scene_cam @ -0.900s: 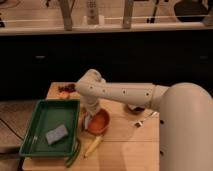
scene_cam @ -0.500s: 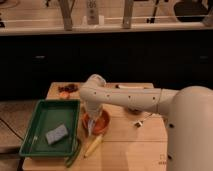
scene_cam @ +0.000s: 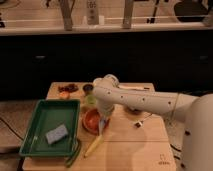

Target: Wipe red bowl with towel

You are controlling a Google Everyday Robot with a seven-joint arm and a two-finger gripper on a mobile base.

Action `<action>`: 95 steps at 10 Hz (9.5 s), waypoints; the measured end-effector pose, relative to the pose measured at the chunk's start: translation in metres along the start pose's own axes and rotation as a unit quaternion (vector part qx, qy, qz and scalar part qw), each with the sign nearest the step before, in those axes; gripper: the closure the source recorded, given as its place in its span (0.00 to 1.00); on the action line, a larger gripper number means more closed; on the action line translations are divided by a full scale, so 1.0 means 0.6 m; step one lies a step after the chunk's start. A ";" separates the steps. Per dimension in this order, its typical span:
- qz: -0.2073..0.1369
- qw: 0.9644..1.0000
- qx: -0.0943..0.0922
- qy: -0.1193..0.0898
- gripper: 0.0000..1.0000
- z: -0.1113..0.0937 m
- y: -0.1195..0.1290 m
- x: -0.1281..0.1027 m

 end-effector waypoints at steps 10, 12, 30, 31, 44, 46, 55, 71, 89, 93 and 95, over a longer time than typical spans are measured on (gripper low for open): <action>-0.081 0.996 0.040 0.015 1.00 -0.013 -0.145 -0.096; -0.106 0.994 0.038 0.005 1.00 -0.007 -0.119 -0.124; -0.125 0.992 0.020 0.020 1.00 -0.008 -0.154 -0.105; -0.140 0.990 0.019 0.016 1.00 -0.006 -0.139 -0.123; -0.082 0.996 0.010 0.024 1.00 0.001 -0.090 0.001; -0.095 0.995 0.007 0.026 1.00 0.001 -0.126 -0.019; -0.167 0.986 -0.003 0.011 1.00 0.005 -0.058 -0.092; -0.111 0.994 -0.006 0.010 1.00 -0.001 -0.029 -0.019; -0.111 0.994 -0.006 0.010 1.00 -0.001 -0.029 -0.020; -0.111 0.994 -0.006 0.010 1.00 -0.001 -0.029 -0.019; -0.111 0.994 -0.006 0.010 1.00 -0.001 -0.029 -0.020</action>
